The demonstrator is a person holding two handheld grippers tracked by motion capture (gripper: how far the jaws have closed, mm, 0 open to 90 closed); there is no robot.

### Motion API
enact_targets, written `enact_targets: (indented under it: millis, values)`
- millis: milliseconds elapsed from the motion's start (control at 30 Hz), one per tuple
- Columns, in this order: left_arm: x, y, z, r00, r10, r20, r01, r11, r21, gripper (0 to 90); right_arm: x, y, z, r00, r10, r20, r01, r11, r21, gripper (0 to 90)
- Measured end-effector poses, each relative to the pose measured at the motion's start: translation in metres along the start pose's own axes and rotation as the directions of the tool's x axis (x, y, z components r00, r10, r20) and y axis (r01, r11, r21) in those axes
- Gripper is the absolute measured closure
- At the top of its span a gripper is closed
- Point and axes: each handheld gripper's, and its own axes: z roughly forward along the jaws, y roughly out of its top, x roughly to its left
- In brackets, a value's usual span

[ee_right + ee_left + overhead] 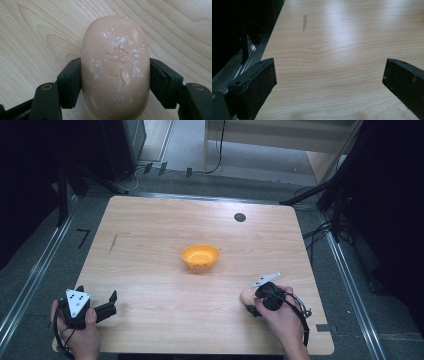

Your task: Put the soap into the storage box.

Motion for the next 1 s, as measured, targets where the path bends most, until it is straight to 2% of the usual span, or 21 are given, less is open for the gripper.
enact_targets:
  millis: [400, 533, 667, 867, 1000]
  values:
    - [0.0, 0.0, 0.0, 1.0, -0.005, 0.0, 0.005, 1.0, -0.001, 0.0, -0.006, 0.007, -0.007, 0.9988, -0.048, -0.004, 0.048, 0.999, 0.011, 33.7]
    - [0.001, 0.0, 0.0, 1.0, -0.006, 0.0, 0.006, 1.0, -0.001, 0.0, -0.008, 0.012, -0.011, 0.9961, -0.088, -0.011, 0.088, 0.996, 0.001, 33.7]
    - [0.001, 0.0, 0.0, 1.0, -0.007, 0.002, 0.007, 1.0, -0.002, 0.0, -0.008, 0.017, -0.011, 0.9904, -0.136, -0.024, 0.136, 0.991, 0.004, 33.7]
    - [0.001, 0.0, 0.0, 1.0, -0.008, 0.004, 0.008, 1.0, -0.002, 0.0, -0.012, 0.022, -0.013, 0.9855, -0.161, -0.053, 0.161, 0.987, -0.013, 33.8]
    - [0.001, 0.0, 0.0, 1.0, -0.008, 0.003, 0.008, 1.0, -0.003, 0.0, -0.012, 0.027, -0.015, 0.9794, -0.196, -0.047, 0.195, 0.98, -0.031, 33.8]
